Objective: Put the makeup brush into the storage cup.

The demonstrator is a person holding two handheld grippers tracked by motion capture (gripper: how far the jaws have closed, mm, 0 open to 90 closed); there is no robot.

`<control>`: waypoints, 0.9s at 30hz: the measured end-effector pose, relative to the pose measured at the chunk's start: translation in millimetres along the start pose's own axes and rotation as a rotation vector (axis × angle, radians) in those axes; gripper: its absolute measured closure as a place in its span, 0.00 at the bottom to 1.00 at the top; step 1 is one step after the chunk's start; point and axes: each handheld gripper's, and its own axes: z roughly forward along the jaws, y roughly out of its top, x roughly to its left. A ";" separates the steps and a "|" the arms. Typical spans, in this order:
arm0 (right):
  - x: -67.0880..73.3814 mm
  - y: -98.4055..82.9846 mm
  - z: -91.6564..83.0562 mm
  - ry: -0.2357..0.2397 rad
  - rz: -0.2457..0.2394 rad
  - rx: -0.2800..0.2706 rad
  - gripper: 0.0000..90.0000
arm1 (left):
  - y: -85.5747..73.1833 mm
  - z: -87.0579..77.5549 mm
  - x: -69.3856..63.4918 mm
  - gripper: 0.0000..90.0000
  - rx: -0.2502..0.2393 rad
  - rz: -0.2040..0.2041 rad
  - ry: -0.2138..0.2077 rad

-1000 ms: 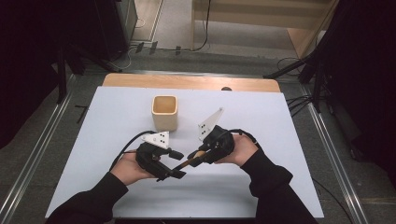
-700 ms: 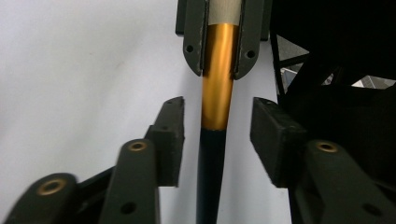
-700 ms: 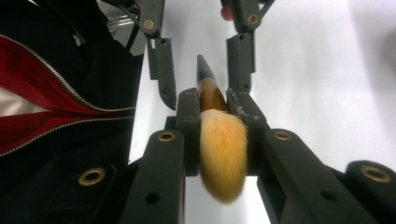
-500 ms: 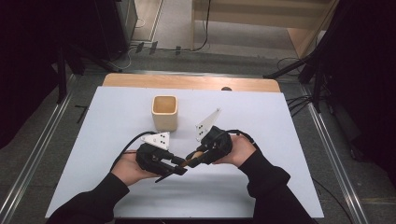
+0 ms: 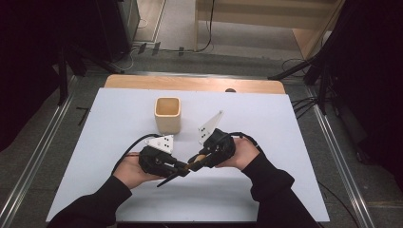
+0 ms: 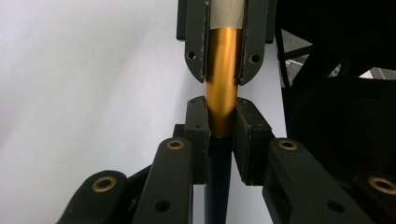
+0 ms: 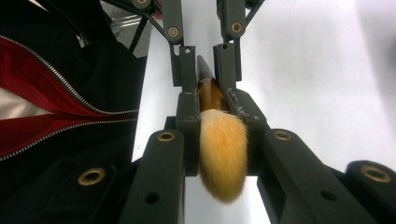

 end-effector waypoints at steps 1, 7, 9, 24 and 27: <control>-0.1 -0.2 0.2 0.003 0.003 0.002 0.86 | 0.1 0.2 0.1 0.87 0.003 -0.003 0.000; -0.7 -1.1 0.8 0.002 -0.001 -0.016 0.75 | 0.0 -1.3 1.9 0.88 0.008 -0.022 -0.014; -0.4 -1.6 -0.9 0.012 0.013 -0.033 0.71 | -0.7 -2.6 2.9 0.88 0.006 -0.026 -0.021; 0.0 -27.4 -18.8 -0.048 0.036 -0.241 0.49 | -5.7 -17.3 5.2 0.88 -0.088 -0.034 -0.001; 0.7 -33.3 -18.9 -0.072 0.035 -0.264 0.47 | -7.5 -19.5 5.4 0.88 -0.110 -0.035 0.011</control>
